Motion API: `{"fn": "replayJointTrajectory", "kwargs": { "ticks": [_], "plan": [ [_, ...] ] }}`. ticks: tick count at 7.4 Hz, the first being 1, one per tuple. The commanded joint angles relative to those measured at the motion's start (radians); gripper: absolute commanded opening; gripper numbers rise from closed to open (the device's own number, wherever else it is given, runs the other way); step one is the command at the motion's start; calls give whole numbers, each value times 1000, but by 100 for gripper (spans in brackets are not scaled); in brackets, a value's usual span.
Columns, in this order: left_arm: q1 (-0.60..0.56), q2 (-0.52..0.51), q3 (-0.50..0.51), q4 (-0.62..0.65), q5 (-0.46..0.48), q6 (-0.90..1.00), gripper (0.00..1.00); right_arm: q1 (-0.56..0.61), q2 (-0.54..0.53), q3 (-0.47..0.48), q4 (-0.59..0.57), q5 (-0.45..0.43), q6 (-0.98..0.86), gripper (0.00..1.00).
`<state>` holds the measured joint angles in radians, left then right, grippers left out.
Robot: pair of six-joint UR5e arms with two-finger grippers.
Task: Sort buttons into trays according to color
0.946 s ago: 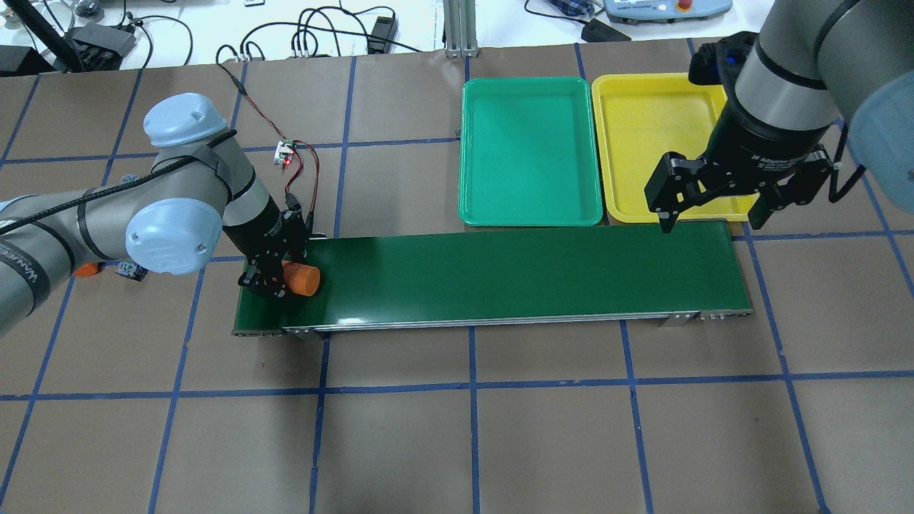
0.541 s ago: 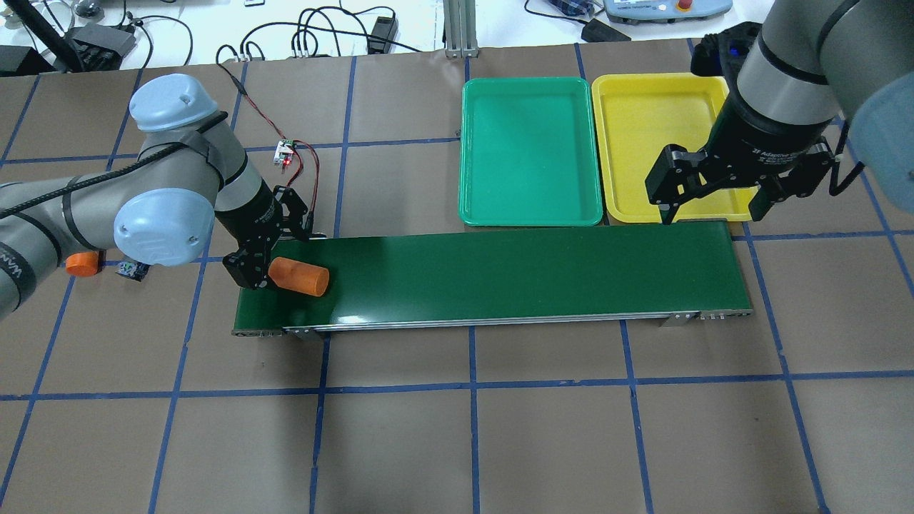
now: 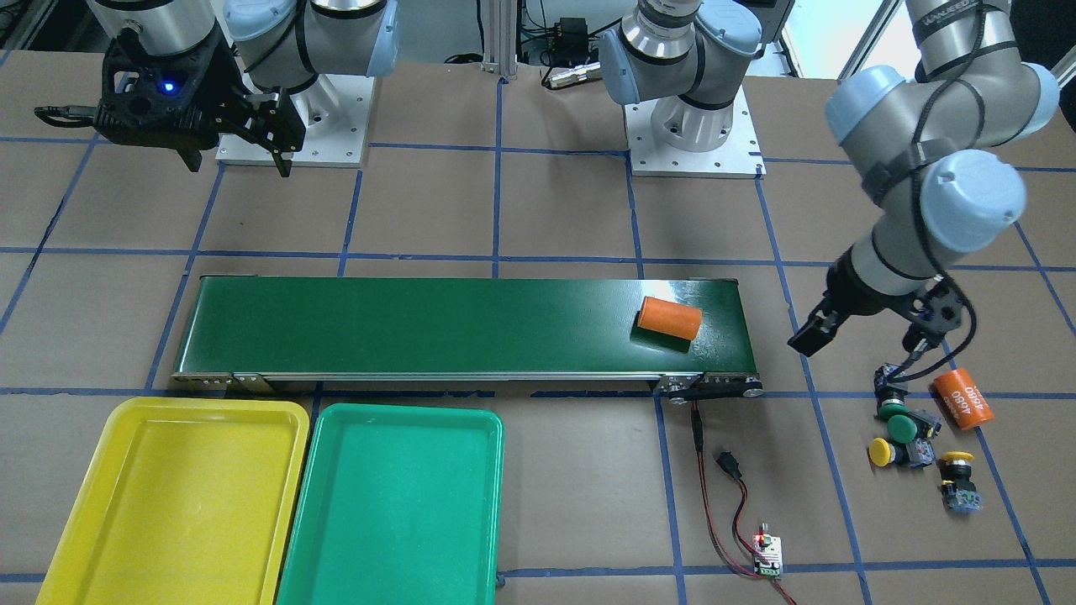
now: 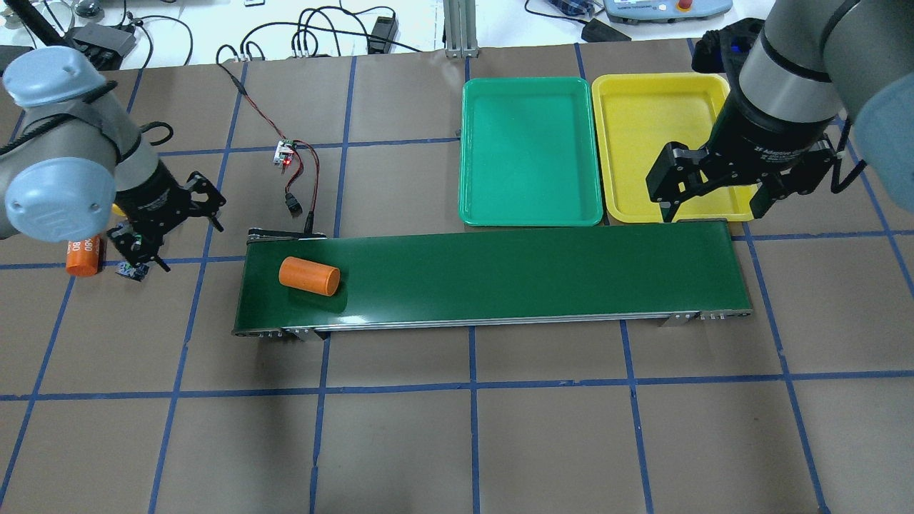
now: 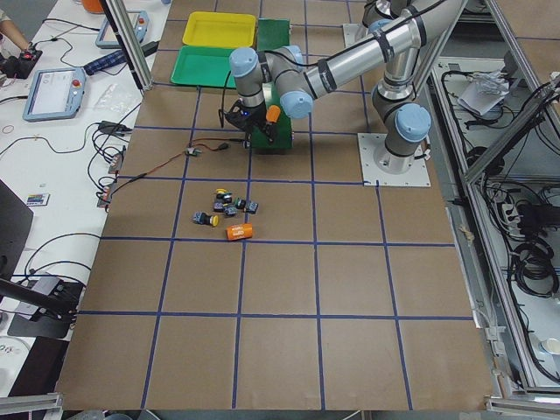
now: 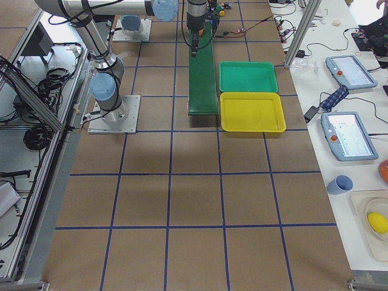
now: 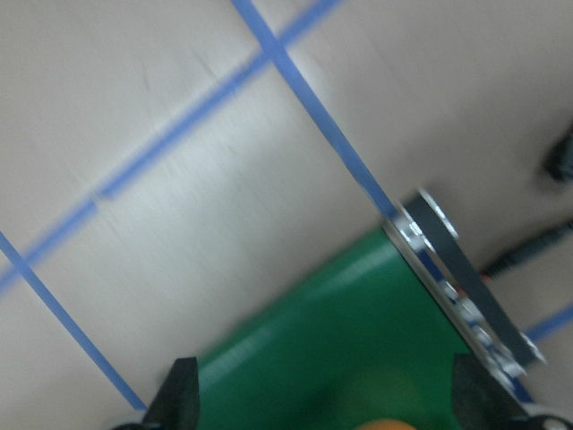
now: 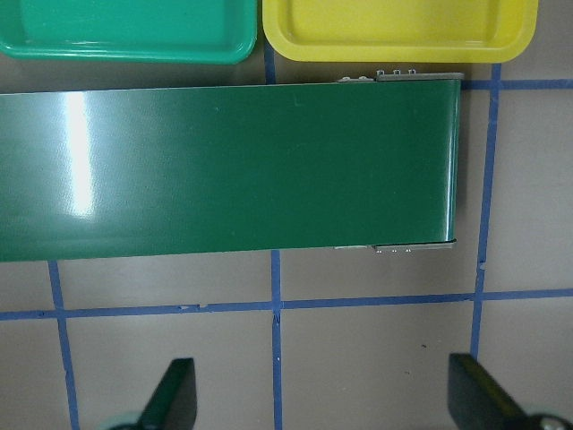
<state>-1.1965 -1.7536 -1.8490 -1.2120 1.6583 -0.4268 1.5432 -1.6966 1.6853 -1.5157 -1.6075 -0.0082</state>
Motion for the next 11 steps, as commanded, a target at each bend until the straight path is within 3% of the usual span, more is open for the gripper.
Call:
{"fn": "replayJointTrajectory", "kwargs": {
  "ticks": [1,4,6,11],
  "plan": [
    [205,-44,34,46,9,344,100,-6,3,-1,-12,5,-10,100],
    [215,-180,221,72,-35,596,100,-6,5,5,-70,1,-7,100],
    [218,-240,252,74,-38,780,100,-6,3,7,-63,-2,4,100],
    [296,-294,254,187,-55,790,100,-2,0,10,-66,-2,7,100]
  ]
}}
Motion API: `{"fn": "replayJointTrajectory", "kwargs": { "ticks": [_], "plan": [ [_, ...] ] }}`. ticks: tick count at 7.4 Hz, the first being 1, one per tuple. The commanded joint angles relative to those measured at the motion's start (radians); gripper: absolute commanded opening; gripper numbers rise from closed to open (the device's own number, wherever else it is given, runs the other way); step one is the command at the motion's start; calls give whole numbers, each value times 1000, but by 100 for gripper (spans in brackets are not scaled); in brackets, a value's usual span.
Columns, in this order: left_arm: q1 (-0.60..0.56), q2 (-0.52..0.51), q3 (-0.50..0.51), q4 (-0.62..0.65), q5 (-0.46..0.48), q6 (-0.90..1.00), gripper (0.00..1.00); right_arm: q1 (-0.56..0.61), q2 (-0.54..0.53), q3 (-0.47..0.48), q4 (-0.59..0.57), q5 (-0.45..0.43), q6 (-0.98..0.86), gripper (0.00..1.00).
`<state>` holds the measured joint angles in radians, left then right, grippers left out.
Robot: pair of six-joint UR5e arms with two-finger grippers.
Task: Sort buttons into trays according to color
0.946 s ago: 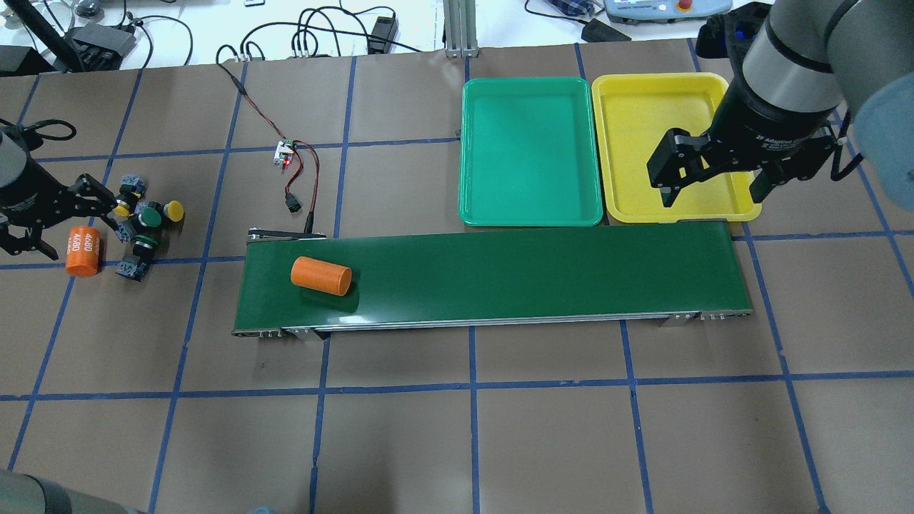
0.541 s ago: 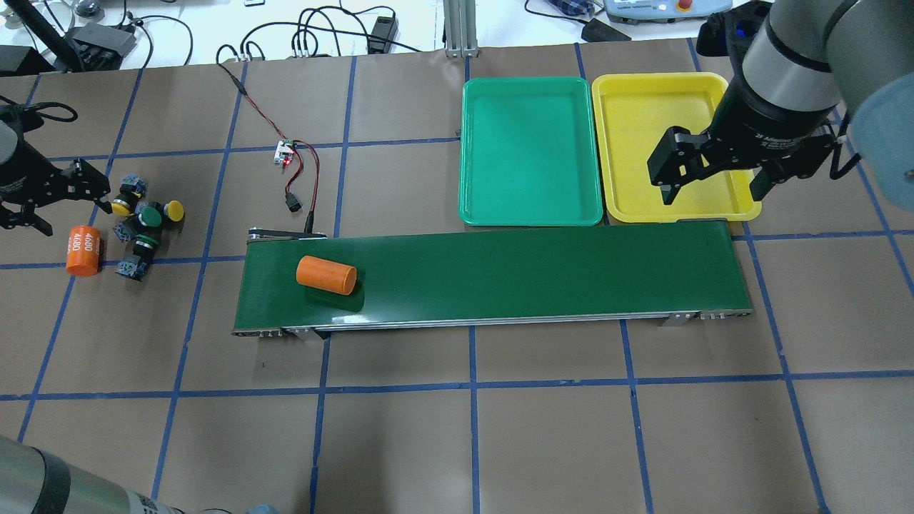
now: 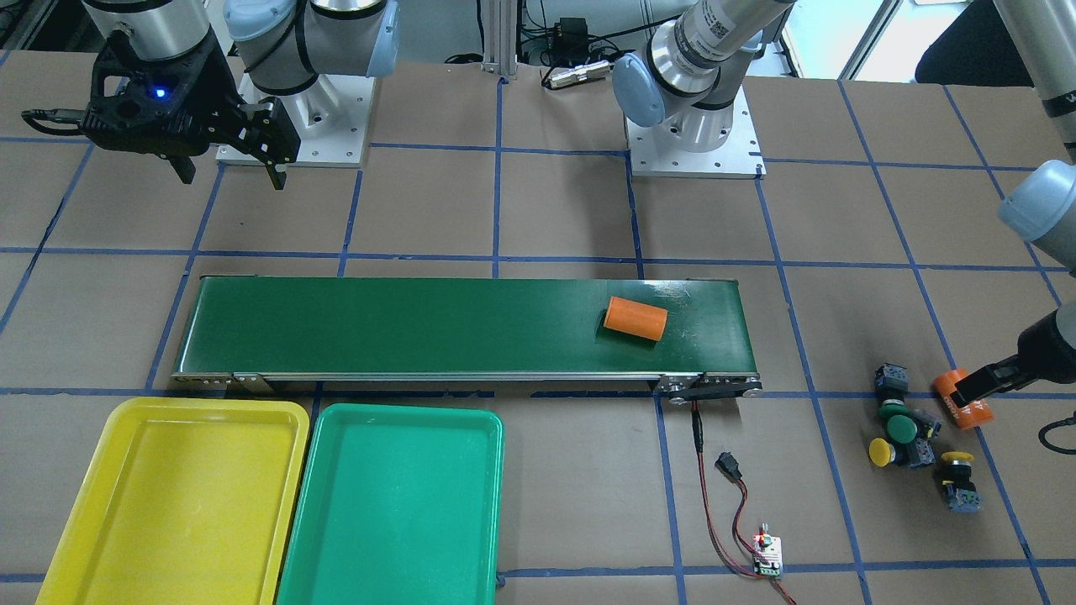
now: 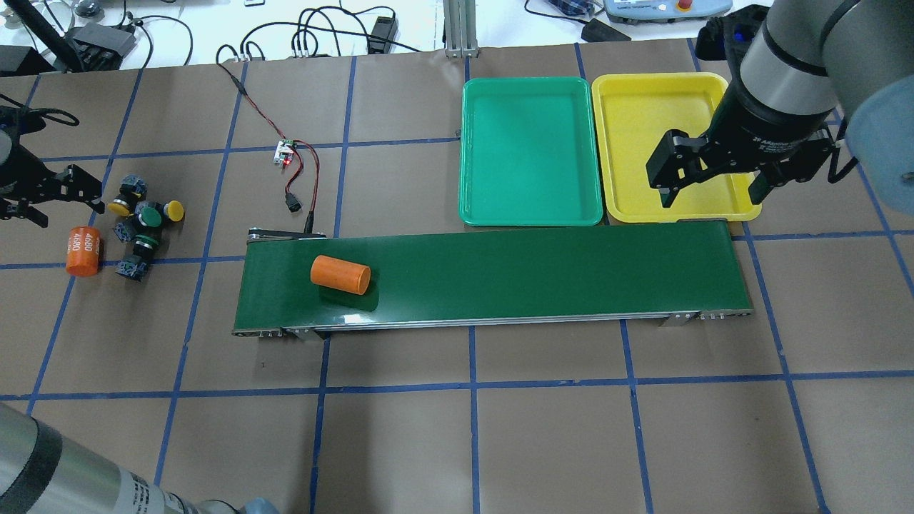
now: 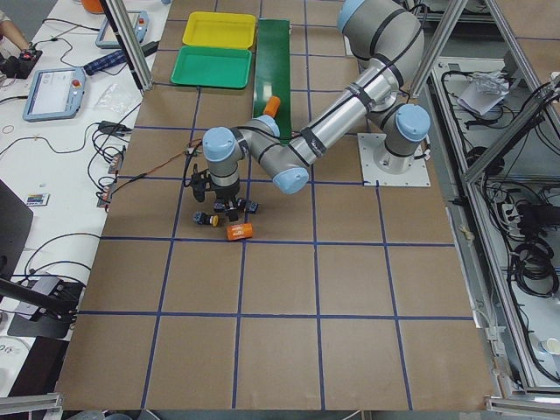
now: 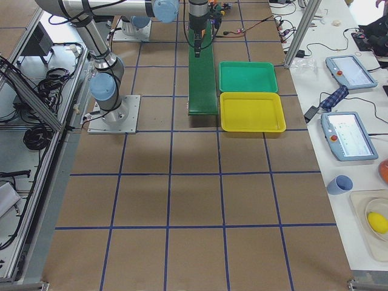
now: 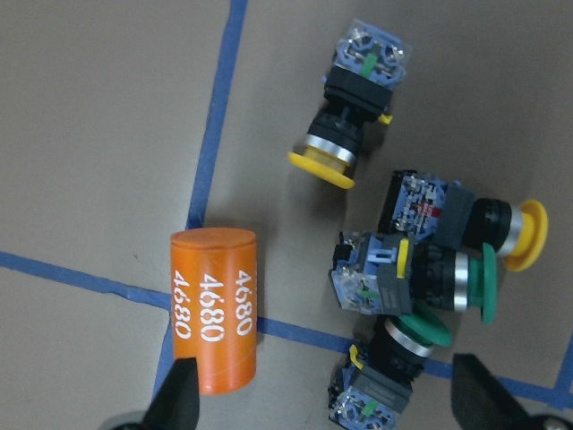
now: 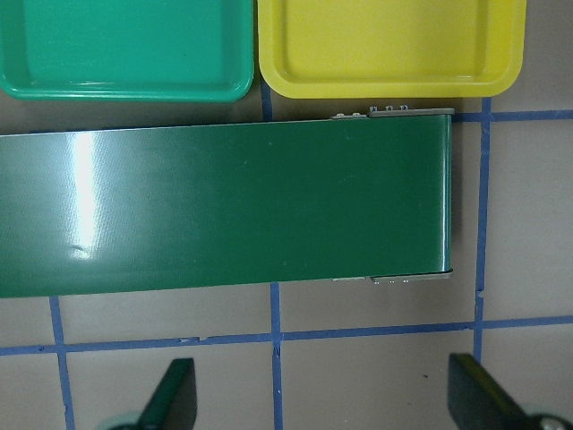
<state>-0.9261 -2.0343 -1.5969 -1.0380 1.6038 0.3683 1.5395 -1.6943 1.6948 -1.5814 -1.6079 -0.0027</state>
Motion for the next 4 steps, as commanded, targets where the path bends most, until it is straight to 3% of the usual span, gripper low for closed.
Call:
{"fn": "replayJointTrajectory", "kwargs": {
  "ticks": [1,3,4],
  "plan": [
    [26,-29,2,15,-2,-15,100,2,-2,0,6,-1,0,100],
    [30,-61,9,12,-56,-52,100,2,2,0,1,-1,3,100],
    [32,-78,9,12,-61,-160,100,2,-1,0,3,0,15,100]
  ]
}}
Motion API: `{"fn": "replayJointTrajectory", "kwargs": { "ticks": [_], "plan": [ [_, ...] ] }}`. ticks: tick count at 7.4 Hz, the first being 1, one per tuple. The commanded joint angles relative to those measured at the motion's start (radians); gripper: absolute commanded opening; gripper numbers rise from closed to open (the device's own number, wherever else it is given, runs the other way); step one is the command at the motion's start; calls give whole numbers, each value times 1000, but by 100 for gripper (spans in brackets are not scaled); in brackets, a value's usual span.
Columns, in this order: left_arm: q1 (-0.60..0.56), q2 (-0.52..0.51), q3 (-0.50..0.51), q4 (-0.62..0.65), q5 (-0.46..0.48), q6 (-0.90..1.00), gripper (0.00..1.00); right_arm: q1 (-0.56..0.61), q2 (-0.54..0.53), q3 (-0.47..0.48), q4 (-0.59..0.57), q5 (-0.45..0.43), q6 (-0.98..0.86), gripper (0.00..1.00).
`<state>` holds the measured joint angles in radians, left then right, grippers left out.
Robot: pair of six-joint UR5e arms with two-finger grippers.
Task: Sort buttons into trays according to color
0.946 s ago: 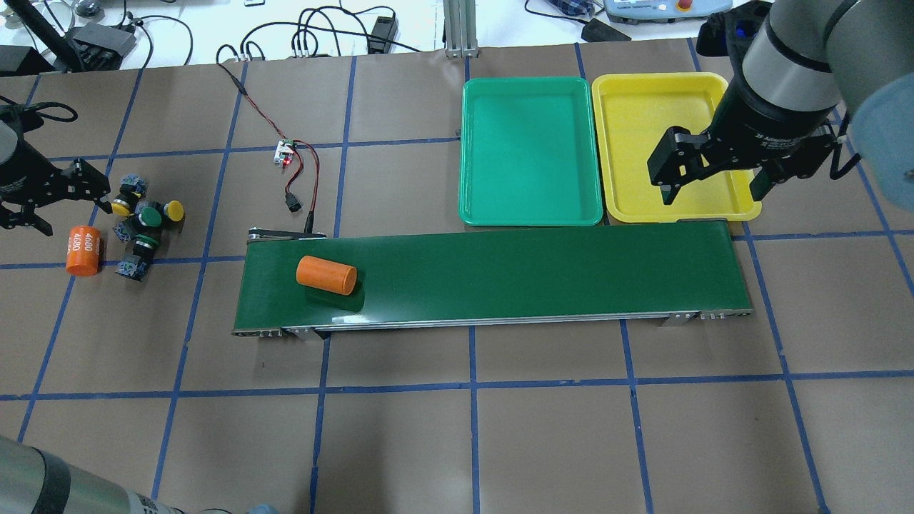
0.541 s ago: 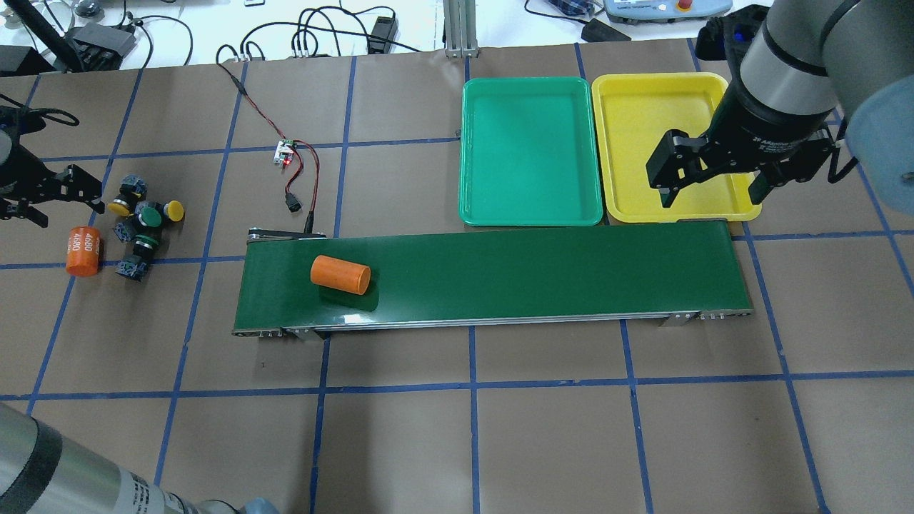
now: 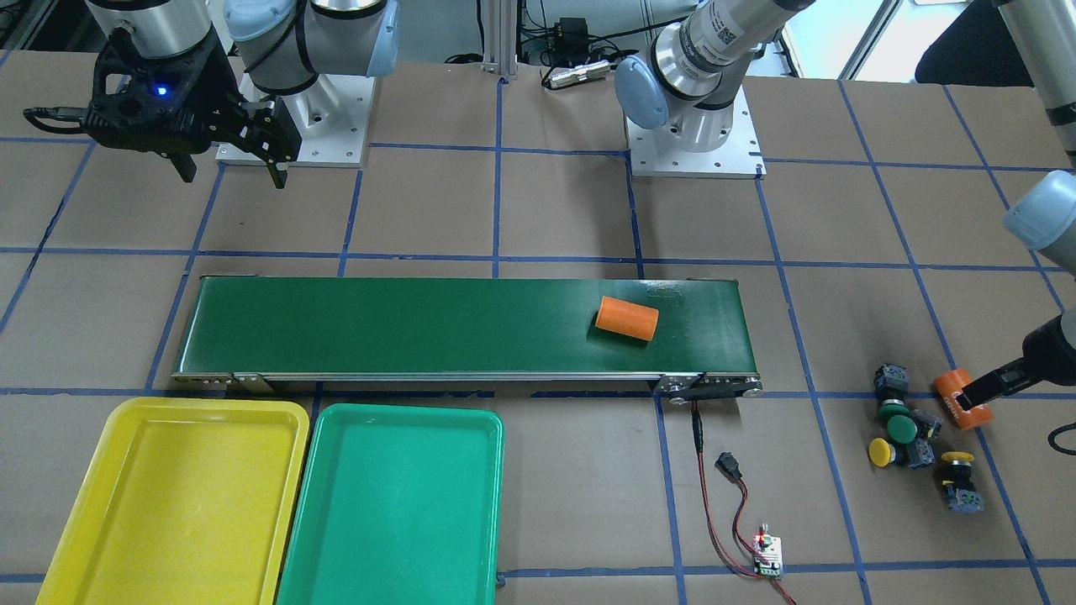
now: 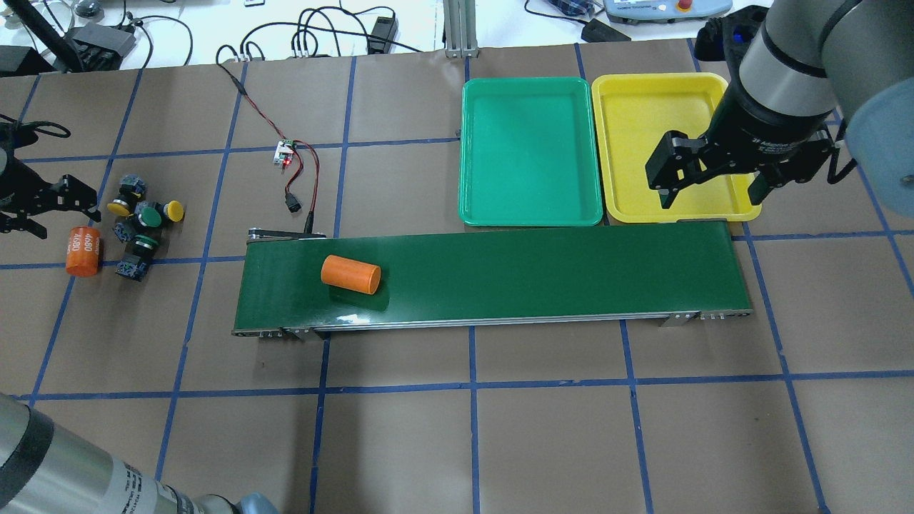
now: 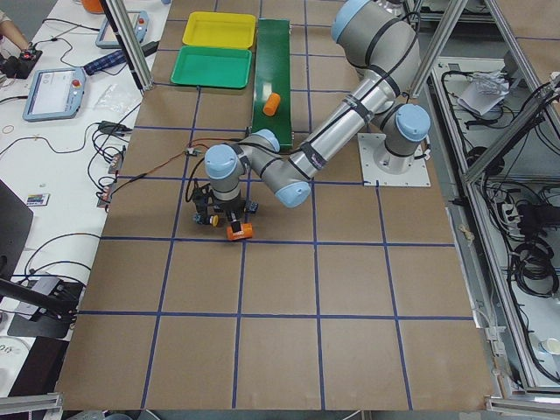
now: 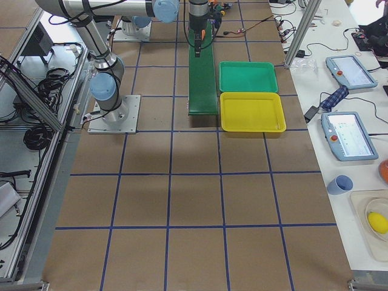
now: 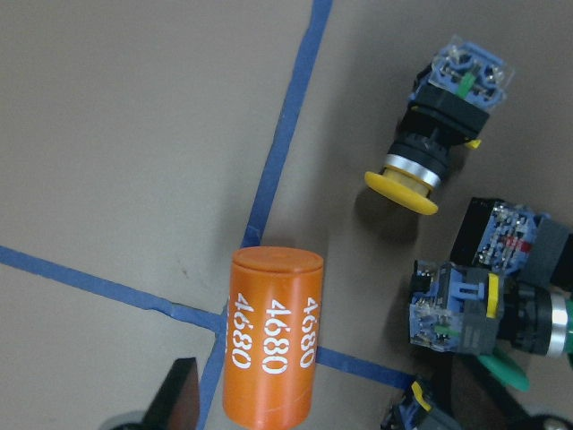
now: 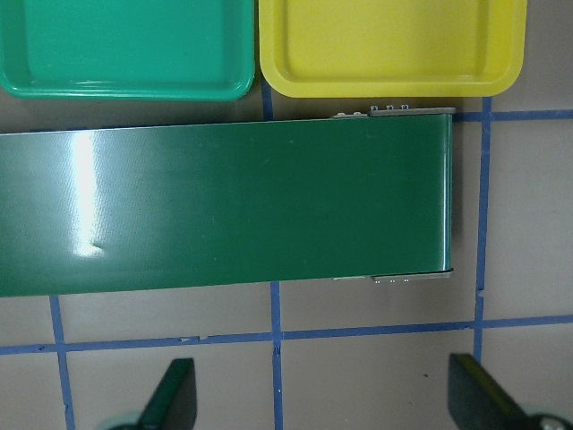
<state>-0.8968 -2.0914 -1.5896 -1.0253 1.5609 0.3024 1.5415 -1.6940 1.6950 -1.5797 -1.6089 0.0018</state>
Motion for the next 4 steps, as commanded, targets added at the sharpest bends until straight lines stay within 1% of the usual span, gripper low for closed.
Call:
{"fn": "replayJointTrajectory", "kwargs": {
  "ticks": [1,2,3,4],
  "plan": [
    [1,-29,3,2,-19,-161,100,0,2,3,4,0,41,100],
    [1,-30,2,30,-18,-202,100,0,2,12,3,0,38,100],
    [4,-24,-24,39,-19,-201,100,-1,2,23,3,1,37,100],
    [21,-29,-29,65,-18,-210,100,-1,2,32,3,1,35,100]
  ]
}}
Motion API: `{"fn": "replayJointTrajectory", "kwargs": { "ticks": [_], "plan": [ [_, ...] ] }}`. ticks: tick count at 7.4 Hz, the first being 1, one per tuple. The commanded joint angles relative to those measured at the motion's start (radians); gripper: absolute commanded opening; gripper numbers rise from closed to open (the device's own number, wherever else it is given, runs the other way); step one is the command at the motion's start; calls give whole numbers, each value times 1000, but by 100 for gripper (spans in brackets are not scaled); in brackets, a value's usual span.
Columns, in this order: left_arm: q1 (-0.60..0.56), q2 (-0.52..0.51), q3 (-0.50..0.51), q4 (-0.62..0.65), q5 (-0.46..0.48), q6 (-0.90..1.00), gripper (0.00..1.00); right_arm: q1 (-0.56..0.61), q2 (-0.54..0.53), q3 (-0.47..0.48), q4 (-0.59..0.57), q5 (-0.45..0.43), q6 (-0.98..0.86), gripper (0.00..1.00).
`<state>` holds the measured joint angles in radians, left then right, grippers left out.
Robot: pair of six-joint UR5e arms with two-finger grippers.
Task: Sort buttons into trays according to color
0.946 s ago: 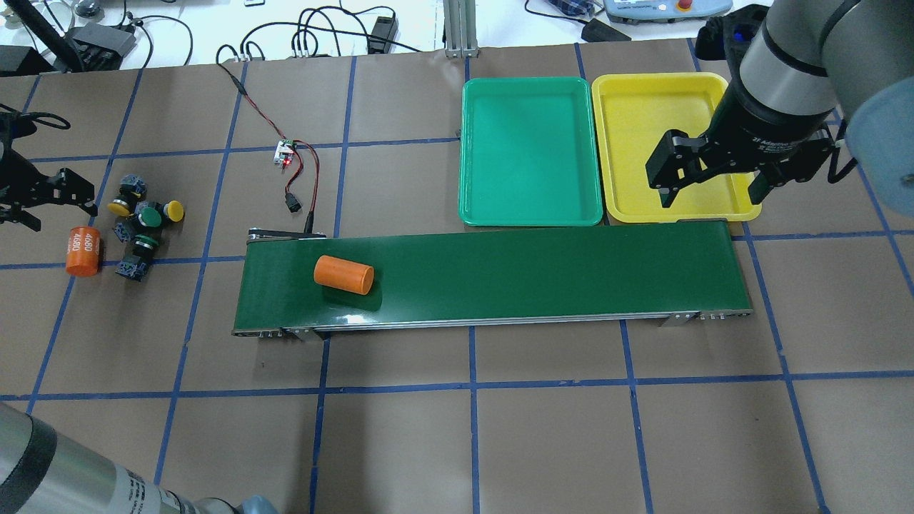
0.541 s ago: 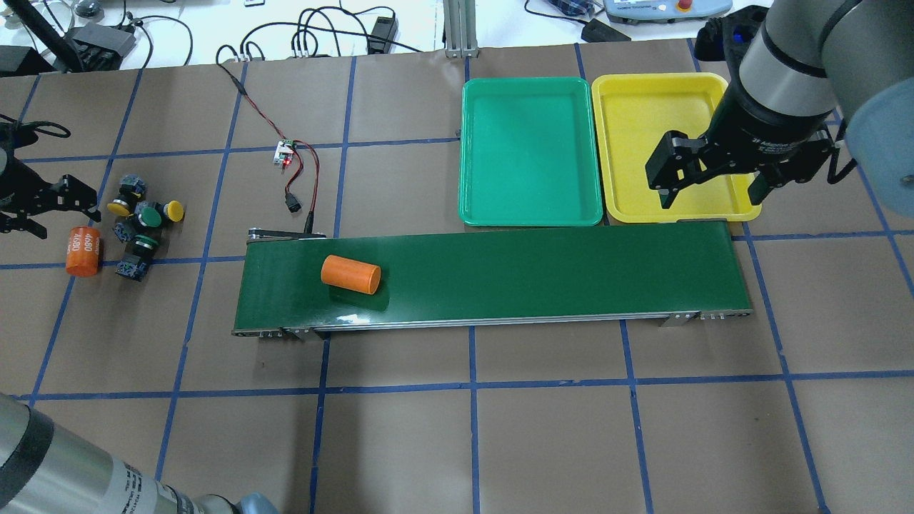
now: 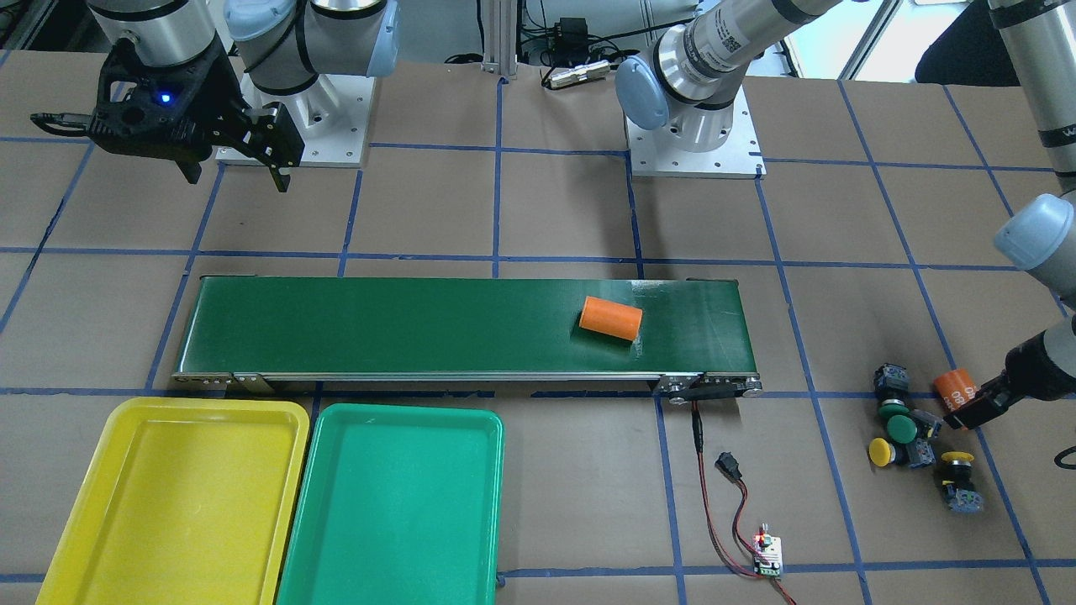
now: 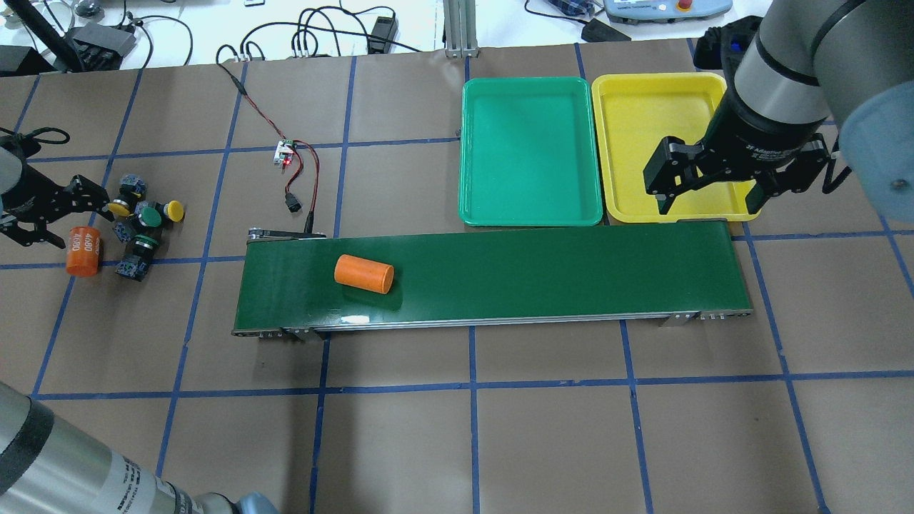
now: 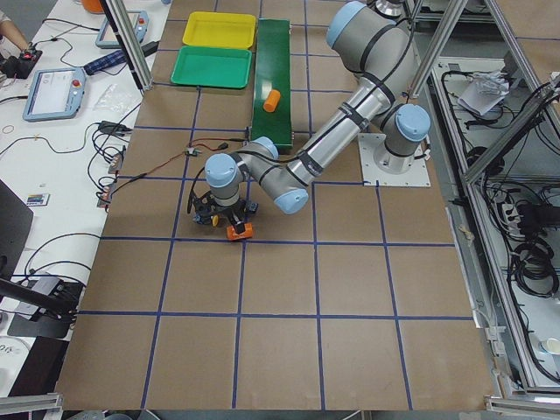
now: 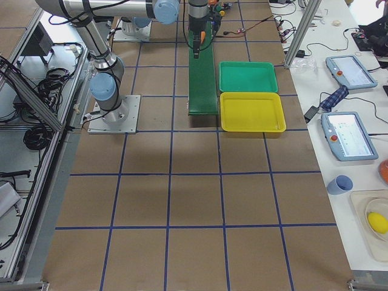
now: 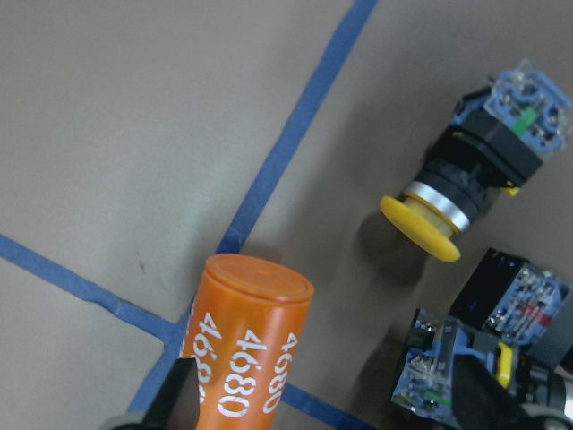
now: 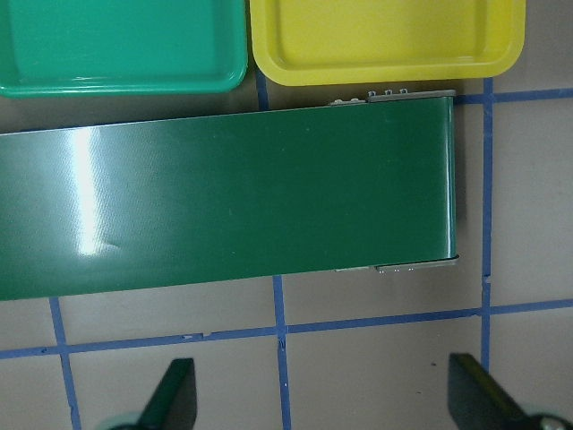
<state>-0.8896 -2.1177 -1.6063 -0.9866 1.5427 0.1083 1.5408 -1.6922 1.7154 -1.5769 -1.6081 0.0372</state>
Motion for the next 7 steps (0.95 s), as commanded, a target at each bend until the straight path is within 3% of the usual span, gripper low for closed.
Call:
{"fn": "replayJointTrajectory", "kwargs": {
  "ticks": [1,7],
  "plan": [
    [17,-2,-24,37,8,-16,100,-1,0,12,0,4,6,100],
    [21,-30,-126,206,14,-64,100,-1,-3,36,-5,2,1,100]
  ]
}}
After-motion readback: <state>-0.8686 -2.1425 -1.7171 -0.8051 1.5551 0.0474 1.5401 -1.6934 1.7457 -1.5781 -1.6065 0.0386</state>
